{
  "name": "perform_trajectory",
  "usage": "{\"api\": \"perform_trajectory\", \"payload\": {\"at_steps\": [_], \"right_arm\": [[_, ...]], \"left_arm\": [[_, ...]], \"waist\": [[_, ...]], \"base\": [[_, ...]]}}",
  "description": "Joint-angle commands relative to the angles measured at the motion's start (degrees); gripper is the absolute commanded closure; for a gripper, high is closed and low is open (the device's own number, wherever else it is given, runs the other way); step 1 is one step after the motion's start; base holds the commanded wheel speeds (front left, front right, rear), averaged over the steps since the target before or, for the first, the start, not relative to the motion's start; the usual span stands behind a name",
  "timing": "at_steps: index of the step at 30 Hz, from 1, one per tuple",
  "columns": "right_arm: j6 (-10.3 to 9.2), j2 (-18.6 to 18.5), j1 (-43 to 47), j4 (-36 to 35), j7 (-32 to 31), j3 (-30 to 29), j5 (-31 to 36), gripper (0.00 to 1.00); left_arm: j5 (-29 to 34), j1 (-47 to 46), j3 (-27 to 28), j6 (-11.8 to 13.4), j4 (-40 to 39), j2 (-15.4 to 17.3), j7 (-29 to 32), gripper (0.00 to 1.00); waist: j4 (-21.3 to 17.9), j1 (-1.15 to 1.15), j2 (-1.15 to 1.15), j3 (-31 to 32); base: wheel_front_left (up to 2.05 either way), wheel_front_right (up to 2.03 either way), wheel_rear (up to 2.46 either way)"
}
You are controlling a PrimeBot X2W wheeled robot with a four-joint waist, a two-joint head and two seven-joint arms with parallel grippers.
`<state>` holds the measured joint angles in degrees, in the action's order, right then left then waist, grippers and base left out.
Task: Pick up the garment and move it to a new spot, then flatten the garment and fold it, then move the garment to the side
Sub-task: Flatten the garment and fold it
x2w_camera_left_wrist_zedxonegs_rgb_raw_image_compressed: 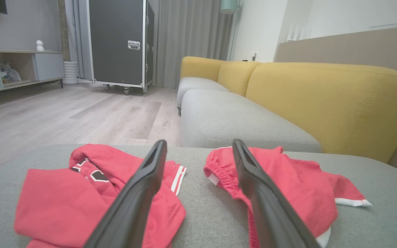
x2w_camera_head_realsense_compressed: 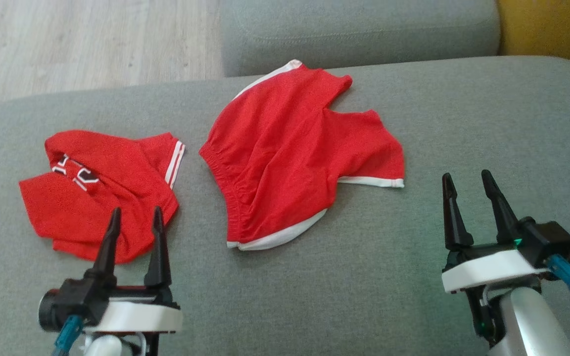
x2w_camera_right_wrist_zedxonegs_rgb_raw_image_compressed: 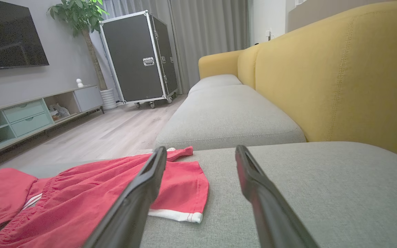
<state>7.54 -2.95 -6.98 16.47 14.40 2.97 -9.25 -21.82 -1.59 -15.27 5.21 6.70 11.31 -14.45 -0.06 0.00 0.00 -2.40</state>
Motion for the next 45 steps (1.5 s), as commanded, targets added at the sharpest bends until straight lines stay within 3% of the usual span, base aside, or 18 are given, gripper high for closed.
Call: {"api": "perform_trajectory", "payload": {"at_steps": [1,14,22,31,32,33,34,35,45], "right_arm": [[-0.05,0.0,-2.9,-1.3,0.6,1.0,0.7,0.00],[-0.05,0.1,-16.2,18.8,-11.9,-3.0,8.5,0.00],[-0.05,0.1,-21.0,28.4,-10.4,-2.9,11.9,0.00],[-0.05,0.1,-24.8,34.6,-7.9,-1.1,12.7,0.00],[-0.05,0.1,-25.1,35.2,-7.7,-0.9,12.7,0.20],[-0.05,0.1,-25.4,35.7,-7.5,-0.8,12.7,0.59],[-0.05,0.1,-25.4,35.7,-7.5,-0.8,12.7,0.59],[-0.05,0.1,-25.7,36.2,-7.3,-0.6,12.8,1.00],[-0.05,-0.4,-26.6,37.7,-4.5,-3.5,14.6,1.00]], "left_arm": [[0.6,-3.2,2.5,-0.5,-1.3,0.1,-0.5,0.00],[5.1,-8.4,3.4,-7.5,3.4,-4.4,-0.5,0.00],[6.6,-9.4,4.8,-9.3,5.0,-6.3,-0.5,0.00],[7.8,-9.8,5.9,-10.5,6.0,-7.3,-0.5,0.00],[8.0,-9.9,6.0,-10.6,6.1,-7.4,-0.5,0.00],[8.1,-9.9,6.1,-10.7,6.2,-7.4,-0.5,0.00],[8.1,-9.9,6.1,-10.7,6.2,-7.4,-0.5,0.00],[8.3,-9.9,6.2,-10.7,6.4,-7.5,-0.5,0.00],[9.2,-9.0,6.5,-11.6,6.7,-7.8,-0.5,0.00]], "waist": [[0.5,0.00,0.00,-0.7],[5.1,0.00,0.00,-7.7],[7.1,0.00,0.00,-8.7],[7.2,0.00,0.00,-9.7],[7.1,0.00,0.00,-9.7],[7.0,0.00,0.00,-9.8],[7.0,0.00,0.00,-9.8],[6.8,0.00,0.00,-9.8],[3.5,0.00,0.00,-7.4]], "base": [[0.00,0.00,0.00],[0.00,0.00,0.00],[0.00,0.00,0.00],[0.00,0.00,0.00],[0.00,0.00,0.00],[0.00,0.00,0.00],[0.00,0.00,0.00],[0.00,0.00,0.00],[0.00,0.00,0.00]]}}
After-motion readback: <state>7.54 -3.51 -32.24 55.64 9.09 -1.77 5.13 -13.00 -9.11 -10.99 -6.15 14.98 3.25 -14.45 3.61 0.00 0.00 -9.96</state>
